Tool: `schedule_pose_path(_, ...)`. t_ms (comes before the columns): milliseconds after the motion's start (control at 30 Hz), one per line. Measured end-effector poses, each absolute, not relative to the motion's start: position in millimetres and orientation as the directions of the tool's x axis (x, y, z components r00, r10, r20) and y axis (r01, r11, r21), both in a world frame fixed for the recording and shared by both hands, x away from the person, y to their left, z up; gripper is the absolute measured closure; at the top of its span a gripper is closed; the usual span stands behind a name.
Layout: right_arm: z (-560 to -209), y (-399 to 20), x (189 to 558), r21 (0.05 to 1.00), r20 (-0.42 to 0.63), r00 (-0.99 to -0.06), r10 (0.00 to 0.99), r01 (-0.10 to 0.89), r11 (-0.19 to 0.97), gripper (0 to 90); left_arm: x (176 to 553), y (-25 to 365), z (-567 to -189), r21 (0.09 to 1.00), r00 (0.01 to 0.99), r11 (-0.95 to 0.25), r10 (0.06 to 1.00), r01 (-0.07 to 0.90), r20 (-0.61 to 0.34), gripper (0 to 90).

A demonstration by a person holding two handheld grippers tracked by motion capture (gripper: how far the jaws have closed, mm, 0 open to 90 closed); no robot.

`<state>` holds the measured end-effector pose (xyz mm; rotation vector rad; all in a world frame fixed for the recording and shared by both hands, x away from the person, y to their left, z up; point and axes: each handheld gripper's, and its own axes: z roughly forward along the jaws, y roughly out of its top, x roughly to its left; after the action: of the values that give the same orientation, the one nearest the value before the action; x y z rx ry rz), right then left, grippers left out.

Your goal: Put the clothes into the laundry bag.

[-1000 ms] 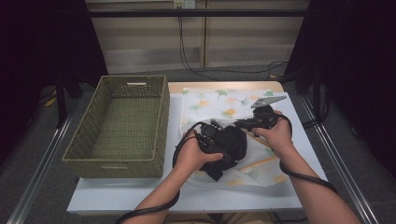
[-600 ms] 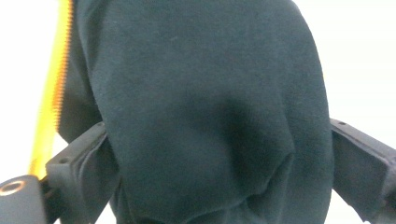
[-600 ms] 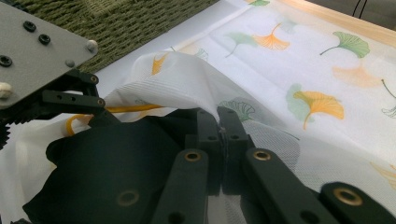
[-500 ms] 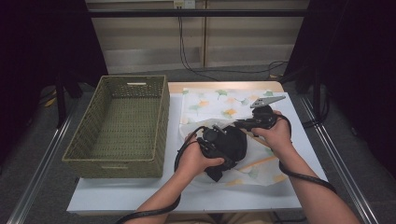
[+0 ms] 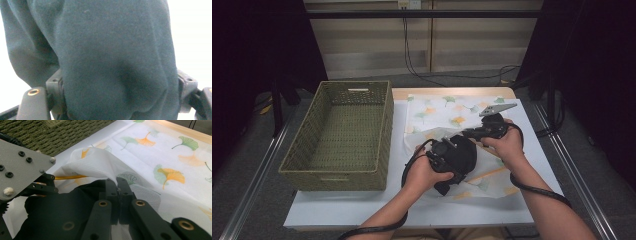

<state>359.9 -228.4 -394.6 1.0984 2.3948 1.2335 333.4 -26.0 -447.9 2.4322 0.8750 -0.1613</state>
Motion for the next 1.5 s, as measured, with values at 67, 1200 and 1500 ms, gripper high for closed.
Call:
schedule_pose_path(67,-394.1,-228.2,360.2,0.776,0.125,-0.691,0.712,0.515,0.364,90.0,331.8,-26.2,-448.2,0.459,0.778,-0.634,0.562,0.623,-0.281,32.7)
schedule_pose_path(1200,-393.9,-228.6,359.7,0.783,0.131,-0.691,0.711,0.512,0.354,90.0,334.1,-17.1,-431.8,0.439,0.689,-0.539,0.639,0.718,-0.342,62.9)
schedule_pose_path(1500,-392.6,-228.5,359.7,0.785,0.130,-0.695,0.707,0.507,0.355,90.0,337.6,-18.5,-423.2,0.459,0.682,-0.517,0.638,0.723,-0.356,63.2)
